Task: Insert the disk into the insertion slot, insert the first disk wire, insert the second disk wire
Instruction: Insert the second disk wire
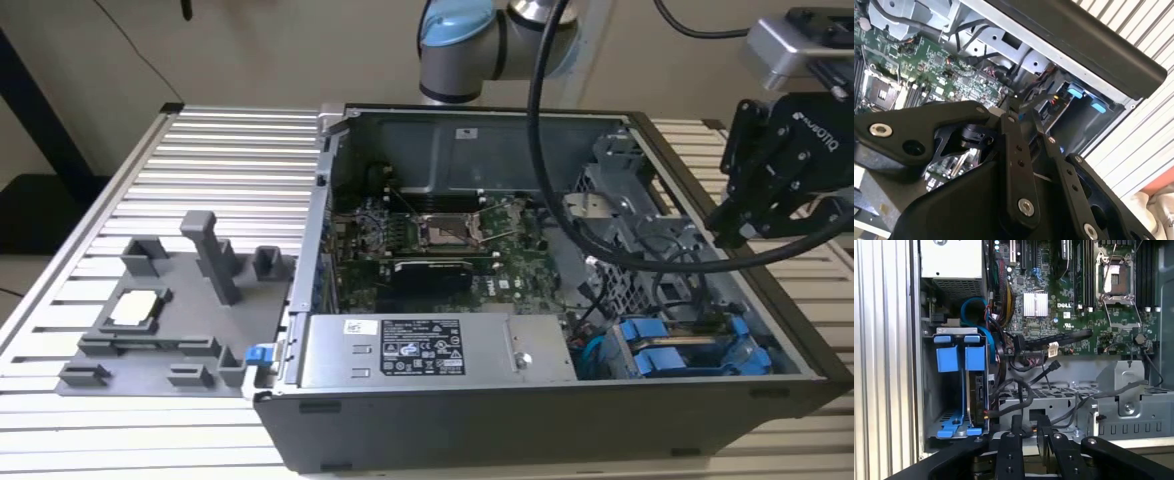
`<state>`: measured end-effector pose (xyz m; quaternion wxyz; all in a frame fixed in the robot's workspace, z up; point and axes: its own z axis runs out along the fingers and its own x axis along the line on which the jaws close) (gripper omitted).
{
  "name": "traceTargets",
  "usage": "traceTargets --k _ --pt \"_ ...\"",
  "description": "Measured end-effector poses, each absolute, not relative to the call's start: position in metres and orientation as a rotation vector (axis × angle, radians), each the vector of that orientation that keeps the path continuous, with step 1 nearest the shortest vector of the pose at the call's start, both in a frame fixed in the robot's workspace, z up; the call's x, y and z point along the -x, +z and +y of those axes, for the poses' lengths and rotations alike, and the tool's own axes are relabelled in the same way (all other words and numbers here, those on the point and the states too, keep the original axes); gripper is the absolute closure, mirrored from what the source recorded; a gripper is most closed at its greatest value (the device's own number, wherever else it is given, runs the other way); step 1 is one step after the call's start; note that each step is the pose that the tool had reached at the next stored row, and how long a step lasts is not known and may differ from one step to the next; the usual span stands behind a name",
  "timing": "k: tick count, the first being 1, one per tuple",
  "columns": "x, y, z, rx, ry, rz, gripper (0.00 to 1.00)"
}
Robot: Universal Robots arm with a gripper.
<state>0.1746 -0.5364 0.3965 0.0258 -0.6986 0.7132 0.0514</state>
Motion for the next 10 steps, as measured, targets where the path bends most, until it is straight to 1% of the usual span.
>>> traceTargets --k 4,10 --pt "-0.173 0.397 -0.536 2.160 0.159 2.205 0.73" --pt "-0.149 0.396 -0.536 2.159 0.157 2.204 0.73"
